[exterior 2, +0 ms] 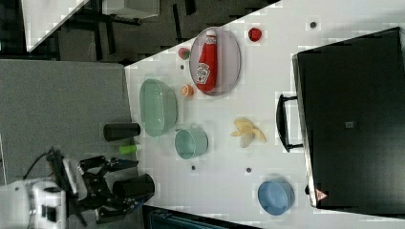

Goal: Pick Banana and place it in mug.

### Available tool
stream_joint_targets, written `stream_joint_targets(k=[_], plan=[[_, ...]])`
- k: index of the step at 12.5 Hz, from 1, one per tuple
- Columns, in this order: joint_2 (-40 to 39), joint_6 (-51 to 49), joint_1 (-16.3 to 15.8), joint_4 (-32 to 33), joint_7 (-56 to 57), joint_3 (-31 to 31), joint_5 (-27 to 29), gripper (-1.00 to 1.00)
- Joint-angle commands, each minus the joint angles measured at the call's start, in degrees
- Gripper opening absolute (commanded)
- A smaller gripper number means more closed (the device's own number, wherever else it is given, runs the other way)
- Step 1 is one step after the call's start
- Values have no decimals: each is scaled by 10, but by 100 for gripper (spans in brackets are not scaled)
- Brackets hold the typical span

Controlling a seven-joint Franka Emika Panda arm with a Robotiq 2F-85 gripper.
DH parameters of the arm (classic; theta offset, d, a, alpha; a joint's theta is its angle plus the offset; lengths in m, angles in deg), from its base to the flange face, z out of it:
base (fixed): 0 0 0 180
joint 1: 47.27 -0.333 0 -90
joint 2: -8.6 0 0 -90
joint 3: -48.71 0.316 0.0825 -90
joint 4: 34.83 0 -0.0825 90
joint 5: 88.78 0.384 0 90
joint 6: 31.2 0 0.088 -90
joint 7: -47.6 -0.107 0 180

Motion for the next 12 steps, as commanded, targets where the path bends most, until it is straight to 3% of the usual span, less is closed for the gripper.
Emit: stream_joint_targets(k=[1, 7, 12], plan=[[-68, 56, -21, 29, 7, 4, 4, 100], [-179, 294, -21, 146, 148, 5, 4, 100], [-319, 488, -21, 196, 220, 5, 4, 100]])
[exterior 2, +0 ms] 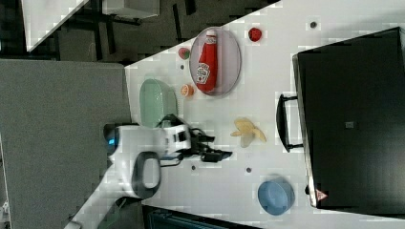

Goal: Pick Banana and place it in mug.

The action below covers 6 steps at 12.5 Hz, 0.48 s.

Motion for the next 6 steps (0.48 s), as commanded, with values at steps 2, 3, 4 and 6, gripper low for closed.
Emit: stream_joint_targets(k=[2, 3, 4, 6], plan=[[-46, 134, 8, 7, 55, -10, -6, 100], [-70, 156, 7, 7, 55, -6, -6, 100], [-90, 164, 7, 6, 54, -1, -6, 100], [-124, 189, 7, 4, 54, 3, -6, 100]])
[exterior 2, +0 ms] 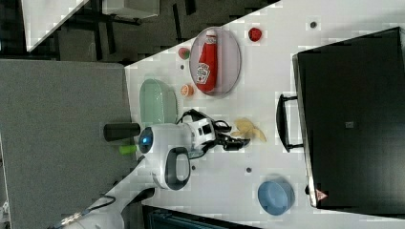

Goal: Pick Banana and place it in mug.

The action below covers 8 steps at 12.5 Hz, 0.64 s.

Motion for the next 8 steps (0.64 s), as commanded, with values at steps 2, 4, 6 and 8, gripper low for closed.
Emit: stream_joint_targets(k=[2, 4, 6, 8], plan=[[-33, 59, 0, -1, 22, 4, -8, 100], [-46, 71, 0, 0, 22, 8, -8, 100], [-46, 71, 0, 2, 22, 9, -8, 49], [-46, 72, 1, 0, 22, 10, -8, 10]])
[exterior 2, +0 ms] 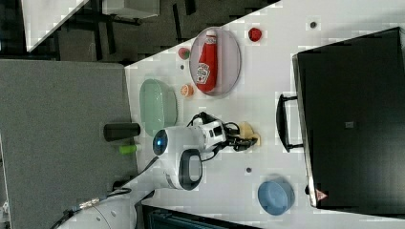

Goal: Pick Banana and place it in mug.

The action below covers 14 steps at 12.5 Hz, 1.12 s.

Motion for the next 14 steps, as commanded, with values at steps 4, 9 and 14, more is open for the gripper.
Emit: stream_joint_targets(k=[4, 9, 14], plan=[[11, -3, -5, -9, 20, -1, -3, -34], [106, -51, 0, -13, 20, -7, -3, -34], [292, -342, -1, -68, 20, -14, -3, -34]])
